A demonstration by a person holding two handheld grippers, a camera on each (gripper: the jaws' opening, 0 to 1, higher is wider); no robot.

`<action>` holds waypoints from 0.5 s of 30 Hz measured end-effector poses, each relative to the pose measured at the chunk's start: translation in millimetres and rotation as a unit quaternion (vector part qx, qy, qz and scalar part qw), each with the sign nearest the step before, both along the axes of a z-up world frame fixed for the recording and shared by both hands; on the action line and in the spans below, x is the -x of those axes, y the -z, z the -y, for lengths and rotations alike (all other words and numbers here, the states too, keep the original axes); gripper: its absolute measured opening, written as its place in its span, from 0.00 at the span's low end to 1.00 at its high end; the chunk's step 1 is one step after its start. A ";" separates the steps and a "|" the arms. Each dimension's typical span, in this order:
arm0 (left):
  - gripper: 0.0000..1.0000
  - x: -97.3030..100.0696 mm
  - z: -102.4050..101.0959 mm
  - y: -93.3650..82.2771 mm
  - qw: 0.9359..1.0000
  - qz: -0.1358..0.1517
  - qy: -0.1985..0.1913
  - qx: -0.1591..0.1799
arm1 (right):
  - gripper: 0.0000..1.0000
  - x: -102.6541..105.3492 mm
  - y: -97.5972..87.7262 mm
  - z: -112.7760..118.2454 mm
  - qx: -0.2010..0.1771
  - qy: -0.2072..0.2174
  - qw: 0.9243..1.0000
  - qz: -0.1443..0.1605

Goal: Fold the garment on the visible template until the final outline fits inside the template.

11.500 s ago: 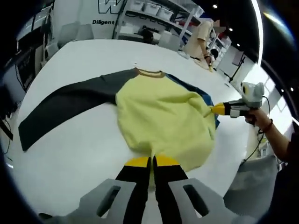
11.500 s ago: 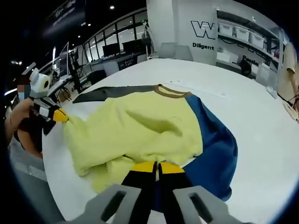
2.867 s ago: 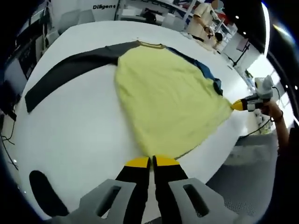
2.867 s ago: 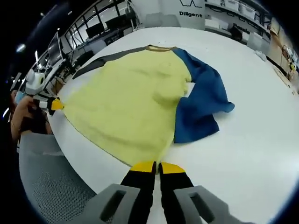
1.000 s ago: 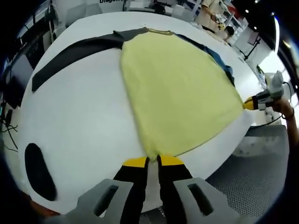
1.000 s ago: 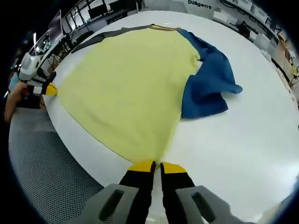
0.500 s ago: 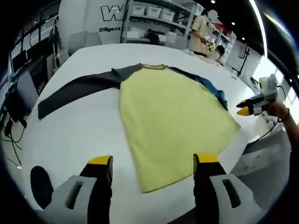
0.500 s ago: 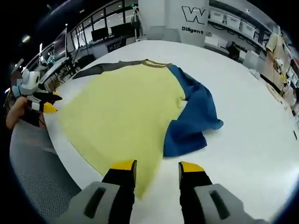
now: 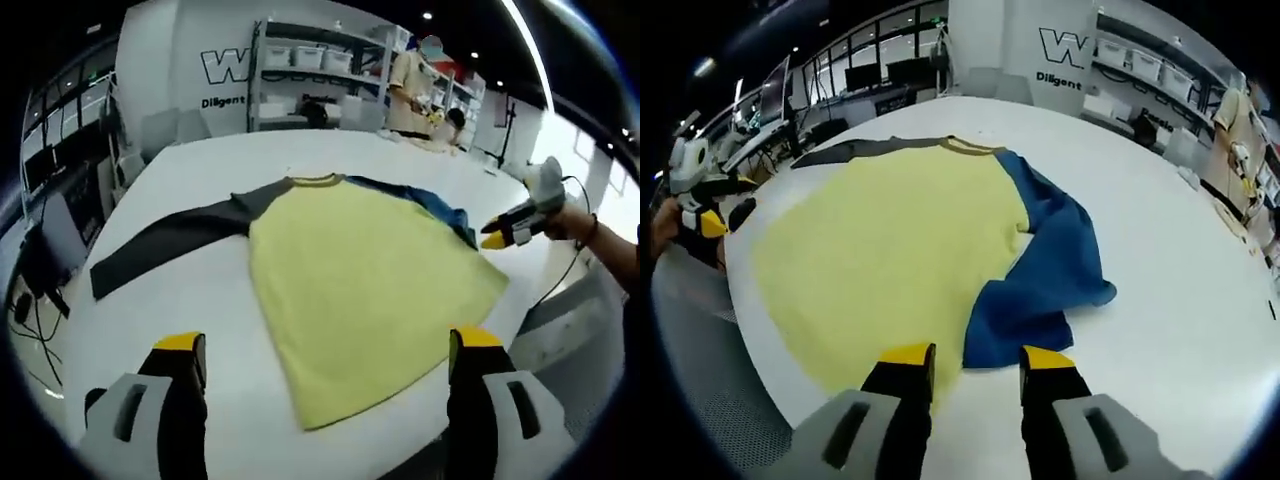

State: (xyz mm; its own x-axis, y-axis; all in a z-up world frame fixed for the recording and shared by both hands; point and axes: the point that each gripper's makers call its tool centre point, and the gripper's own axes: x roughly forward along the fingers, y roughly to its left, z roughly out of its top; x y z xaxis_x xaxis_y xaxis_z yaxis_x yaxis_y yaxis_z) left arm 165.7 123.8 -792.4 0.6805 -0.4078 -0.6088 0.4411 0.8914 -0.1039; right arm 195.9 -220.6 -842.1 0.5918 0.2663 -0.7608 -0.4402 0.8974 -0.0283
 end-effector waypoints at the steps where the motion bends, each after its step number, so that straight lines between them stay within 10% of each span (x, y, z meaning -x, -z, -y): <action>1: 0.99 -1.6 0.4 -1.7 1.000 0.010 0.001 0.000 | 0.25 -2.1 3.4 0.3 -0.002 -0.002 1.000 -0.003; 4: 0.99 -4.9 6.1 -11.9 0.999 0.047 0.010 0.005 | 0.20 -4.9 8.2 1.0 0.004 -0.005 1.000 -0.003; 15: 0.99 -0.1 10.3 -3.5 0.999 0.028 0.017 0.002 | 0.00 -6.3 21.0 8.3 0.002 0.005 1.000 -0.013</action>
